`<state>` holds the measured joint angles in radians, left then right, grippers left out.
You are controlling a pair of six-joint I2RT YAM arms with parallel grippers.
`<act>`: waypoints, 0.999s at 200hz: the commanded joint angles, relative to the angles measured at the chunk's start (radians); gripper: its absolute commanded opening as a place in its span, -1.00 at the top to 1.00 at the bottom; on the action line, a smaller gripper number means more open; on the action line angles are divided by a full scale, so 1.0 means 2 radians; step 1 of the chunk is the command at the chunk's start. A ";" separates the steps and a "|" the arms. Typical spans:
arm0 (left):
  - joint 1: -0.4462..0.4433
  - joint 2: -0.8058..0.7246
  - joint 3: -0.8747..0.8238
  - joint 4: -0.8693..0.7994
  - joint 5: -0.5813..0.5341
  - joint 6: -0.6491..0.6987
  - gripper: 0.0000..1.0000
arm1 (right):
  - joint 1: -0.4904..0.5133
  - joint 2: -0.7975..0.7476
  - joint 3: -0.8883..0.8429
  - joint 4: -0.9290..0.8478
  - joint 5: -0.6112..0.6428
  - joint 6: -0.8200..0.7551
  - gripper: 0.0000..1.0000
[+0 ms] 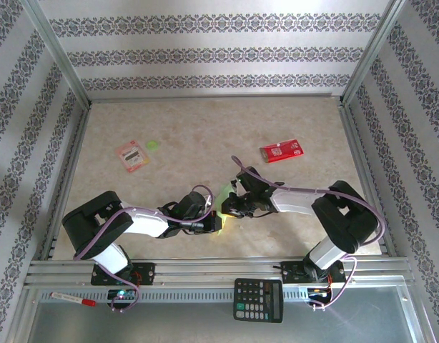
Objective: Fold a paper plane with a square sheet of paper (pick it up from the middle)
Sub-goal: Perform the fifth fold on the wing at the bottom-center of the table.
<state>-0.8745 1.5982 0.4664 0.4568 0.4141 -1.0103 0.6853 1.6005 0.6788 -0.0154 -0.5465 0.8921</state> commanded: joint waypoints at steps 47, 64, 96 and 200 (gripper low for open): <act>0.007 0.013 -0.021 -0.024 -0.006 -0.003 1.00 | -0.022 0.047 0.015 0.006 0.004 -0.025 0.76; 0.007 0.014 -0.022 -0.023 -0.006 -0.003 1.00 | -0.032 0.056 0.019 0.006 0.000 -0.031 0.76; 0.007 0.015 -0.025 -0.025 -0.005 -0.001 1.00 | -0.048 0.067 0.032 -0.001 -0.004 -0.044 0.77; 0.008 -0.023 -0.008 -0.018 0.006 -0.002 1.00 | -0.060 0.078 0.030 0.009 -0.018 -0.033 0.77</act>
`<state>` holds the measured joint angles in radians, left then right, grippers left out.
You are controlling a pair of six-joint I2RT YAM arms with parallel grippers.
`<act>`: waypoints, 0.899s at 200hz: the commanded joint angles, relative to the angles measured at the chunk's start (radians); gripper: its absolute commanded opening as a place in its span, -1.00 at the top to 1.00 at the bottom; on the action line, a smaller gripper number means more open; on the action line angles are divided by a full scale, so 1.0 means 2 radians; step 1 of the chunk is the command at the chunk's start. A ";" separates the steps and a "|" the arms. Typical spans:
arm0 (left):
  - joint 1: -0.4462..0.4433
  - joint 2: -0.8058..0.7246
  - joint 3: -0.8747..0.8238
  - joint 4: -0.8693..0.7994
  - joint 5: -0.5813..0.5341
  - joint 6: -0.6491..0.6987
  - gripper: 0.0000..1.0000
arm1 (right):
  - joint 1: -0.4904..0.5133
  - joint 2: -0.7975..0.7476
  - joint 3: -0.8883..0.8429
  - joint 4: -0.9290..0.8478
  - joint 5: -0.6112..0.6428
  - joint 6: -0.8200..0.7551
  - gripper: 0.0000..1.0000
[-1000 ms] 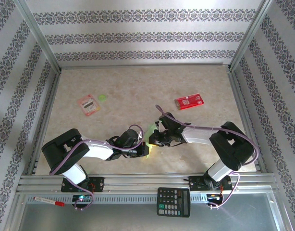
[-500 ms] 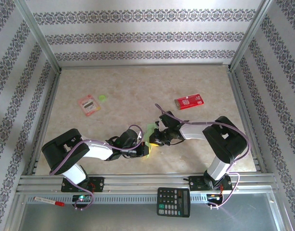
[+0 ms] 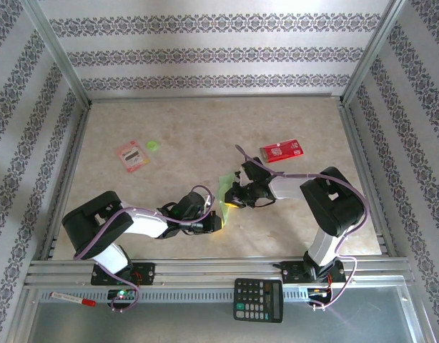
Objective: Fold a paper plane with a square sheet of paper (pick it up from the middle)
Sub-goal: Perform the fifth fold on the wing at the bottom-center of the table.
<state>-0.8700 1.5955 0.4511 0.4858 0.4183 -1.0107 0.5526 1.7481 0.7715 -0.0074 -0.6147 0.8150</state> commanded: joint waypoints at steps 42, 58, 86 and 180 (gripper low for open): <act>0.012 -0.072 0.009 -0.030 0.001 -0.016 0.91 | 0.026 -0.022 -0.058 0.048 0.032 0.064 0.78; 0.016 -0.072 0.008 -0.023 0.004 -0.025 0.91 | 0.037 -0.032 -0.072 0.068 0.044 0.094 0.78; 0.017 -0.054 0.019 -0.039 0.009 -0.016 0.96 | 0.049 -0.048 -0.086 0.089 0.061 0.128 0.78; 0.030 0.010 0.045 -0.042 0.015 0.005 1.00 | 0.054 -0.048 -0.089 0.089 0.063 0.134 0.78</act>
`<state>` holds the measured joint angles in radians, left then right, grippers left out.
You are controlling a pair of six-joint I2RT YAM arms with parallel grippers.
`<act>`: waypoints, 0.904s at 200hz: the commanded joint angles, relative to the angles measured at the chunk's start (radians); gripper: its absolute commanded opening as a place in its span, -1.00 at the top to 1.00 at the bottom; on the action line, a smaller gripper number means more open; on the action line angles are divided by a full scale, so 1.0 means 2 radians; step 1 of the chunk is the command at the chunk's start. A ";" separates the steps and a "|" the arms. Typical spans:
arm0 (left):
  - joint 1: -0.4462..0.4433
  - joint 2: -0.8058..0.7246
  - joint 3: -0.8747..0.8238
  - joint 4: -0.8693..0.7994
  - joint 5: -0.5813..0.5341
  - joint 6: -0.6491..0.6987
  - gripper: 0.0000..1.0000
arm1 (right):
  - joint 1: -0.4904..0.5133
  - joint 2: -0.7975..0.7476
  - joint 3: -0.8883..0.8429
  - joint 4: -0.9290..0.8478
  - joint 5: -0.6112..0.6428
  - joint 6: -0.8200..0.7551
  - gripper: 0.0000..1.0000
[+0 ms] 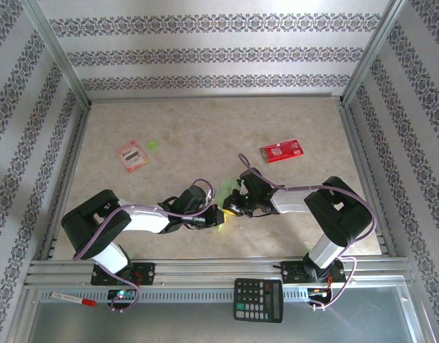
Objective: Fold a paper plane with a square sheet of paper (pick it up from the middle)
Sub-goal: Perform the fifth fold on the wing at the bottom-center of the table.
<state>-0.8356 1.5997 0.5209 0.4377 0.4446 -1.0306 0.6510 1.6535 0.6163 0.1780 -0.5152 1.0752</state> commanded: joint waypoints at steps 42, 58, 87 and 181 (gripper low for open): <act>0.016 0.031 0.006 -0.043 0.000 0.033 1.00 | 0.003 0.006 -0.005 -0.005 0.005 -0.004 0.77; 0.016 0.040 -0.001 -0.045 0.002 0.032 1.00 | -0.002 0.008 0.002 -0.004 -0.003 -0.008 0.75; 0.016 0.041 -0.013 -0.064 -0.002 0.036 1.00 | -0.013 0.008 0.017 -0.013 -0.014 -0.020 0.71; 0.016 0.041 -0.020 -0.104 -0.010 0.054 1.00 | -0.069 0.048 0.059 -0.035 -0.047 -0.065 0.69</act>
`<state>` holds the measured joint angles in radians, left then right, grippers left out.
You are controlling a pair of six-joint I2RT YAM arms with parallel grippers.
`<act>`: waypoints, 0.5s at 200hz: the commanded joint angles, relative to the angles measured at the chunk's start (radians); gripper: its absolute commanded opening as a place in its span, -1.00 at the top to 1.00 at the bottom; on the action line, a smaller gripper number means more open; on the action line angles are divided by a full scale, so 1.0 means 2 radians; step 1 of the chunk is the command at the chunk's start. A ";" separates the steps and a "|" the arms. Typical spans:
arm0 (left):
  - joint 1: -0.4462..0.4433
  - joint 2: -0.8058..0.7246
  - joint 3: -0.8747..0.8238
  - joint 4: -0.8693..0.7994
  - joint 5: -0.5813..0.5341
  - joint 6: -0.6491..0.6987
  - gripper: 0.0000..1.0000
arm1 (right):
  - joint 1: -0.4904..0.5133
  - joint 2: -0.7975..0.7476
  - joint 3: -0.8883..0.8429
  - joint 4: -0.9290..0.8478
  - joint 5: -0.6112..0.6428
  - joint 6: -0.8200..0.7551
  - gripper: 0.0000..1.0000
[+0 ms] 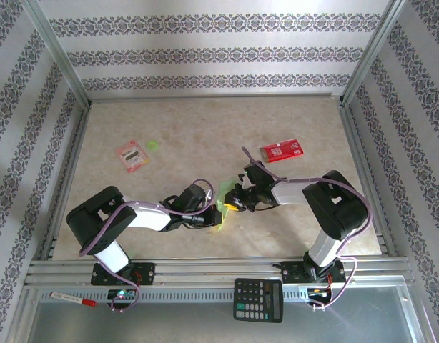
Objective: Fold a paper plane with a square sheet of paper (pick it up from the middle)
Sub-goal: Perform the fifth fold on the wing at the bottom-center of the table.
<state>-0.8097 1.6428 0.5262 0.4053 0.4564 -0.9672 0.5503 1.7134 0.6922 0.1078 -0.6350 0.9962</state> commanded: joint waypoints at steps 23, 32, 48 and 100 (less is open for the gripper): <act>0.003 0.025 -0.023 -0.087 -0.015 0.023 1.00 | -0.031 0.023 0.034 -0.008 0.009 -0.035 0.68; 0.003 0.025 -0.024 -0.086 -0.015 0.022 1.00 | -0.035 0.027 0.040 -0.010 0.007 -0.038 0.69; 0.003 0.027 -0.024 -0.086 -0.015 0.022 1.00 | -0.040 0.033 0.050 -0.014 0.002 -0.042 0.69; 0.003 0.030 -0.018 -0.091 -0.015 0.025 1.00 | -0.046 0.036 0.064 -0.019 -0.019 -0.047 0.65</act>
<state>-0.8097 1.6440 0.5262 0.4053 0.4599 -0.9539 0.4793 1.7802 0.7879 0.0559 -0.6823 0.9348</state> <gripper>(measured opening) 0.049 0.165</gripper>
